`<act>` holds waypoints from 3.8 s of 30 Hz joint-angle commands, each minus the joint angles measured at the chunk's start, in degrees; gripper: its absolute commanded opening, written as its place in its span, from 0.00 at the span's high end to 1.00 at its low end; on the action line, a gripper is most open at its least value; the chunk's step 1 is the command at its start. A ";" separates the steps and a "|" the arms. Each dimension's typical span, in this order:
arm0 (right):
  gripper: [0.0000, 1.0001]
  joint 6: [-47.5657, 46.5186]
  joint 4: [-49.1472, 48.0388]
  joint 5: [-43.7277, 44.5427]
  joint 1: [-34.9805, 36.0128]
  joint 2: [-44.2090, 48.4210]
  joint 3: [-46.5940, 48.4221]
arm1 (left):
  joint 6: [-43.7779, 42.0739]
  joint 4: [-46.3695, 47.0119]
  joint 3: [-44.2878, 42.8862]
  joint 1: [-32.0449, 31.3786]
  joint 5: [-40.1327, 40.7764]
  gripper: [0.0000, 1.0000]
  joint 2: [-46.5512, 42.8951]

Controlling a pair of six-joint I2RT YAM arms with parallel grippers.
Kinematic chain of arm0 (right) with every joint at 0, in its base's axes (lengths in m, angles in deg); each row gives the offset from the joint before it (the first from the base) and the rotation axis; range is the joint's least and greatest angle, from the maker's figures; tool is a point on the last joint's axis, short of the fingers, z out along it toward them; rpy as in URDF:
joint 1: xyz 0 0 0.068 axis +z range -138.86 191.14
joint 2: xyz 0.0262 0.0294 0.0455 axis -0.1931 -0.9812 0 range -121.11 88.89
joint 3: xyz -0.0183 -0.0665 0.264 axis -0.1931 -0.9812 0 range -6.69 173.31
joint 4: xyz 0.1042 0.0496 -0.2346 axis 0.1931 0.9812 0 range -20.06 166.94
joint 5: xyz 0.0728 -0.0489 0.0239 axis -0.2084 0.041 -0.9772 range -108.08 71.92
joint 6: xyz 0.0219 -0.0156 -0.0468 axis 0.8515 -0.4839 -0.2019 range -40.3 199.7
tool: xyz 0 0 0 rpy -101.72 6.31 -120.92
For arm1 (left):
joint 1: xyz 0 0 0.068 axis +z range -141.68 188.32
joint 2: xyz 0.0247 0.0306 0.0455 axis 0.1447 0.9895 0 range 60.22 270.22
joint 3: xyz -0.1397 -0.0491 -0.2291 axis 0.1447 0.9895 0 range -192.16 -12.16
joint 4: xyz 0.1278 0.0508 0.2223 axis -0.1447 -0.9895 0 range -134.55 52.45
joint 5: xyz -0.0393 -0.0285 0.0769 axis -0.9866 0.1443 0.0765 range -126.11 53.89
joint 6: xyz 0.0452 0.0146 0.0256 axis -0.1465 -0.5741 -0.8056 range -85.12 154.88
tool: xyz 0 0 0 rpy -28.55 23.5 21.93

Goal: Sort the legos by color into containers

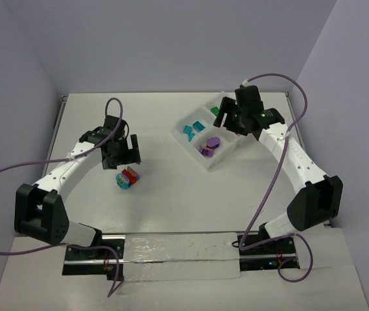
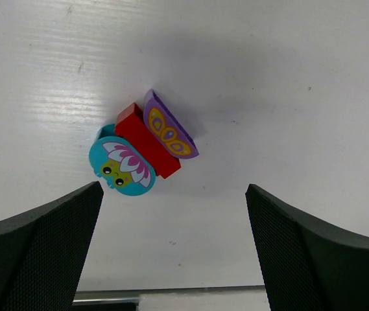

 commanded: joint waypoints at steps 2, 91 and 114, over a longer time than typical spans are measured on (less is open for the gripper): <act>0.20 -2.58 -2.33 -6.16 2.44 6.26 -3.12 | 0.02 5.40 1.13 -0.19 -3.05 0.01 -4.33; 0.18 -5.32 -13.20 -12.10 10.82 15.16 -21.73 | 22.83 10.50 14.71 -21.02 20.66 0.01 6.57; 0.18 -5.02 -13.19 -12.00 10.84 15.67 -22.34 | 16.75 19.48 18.27 -21.02 15.62 0.46 4.56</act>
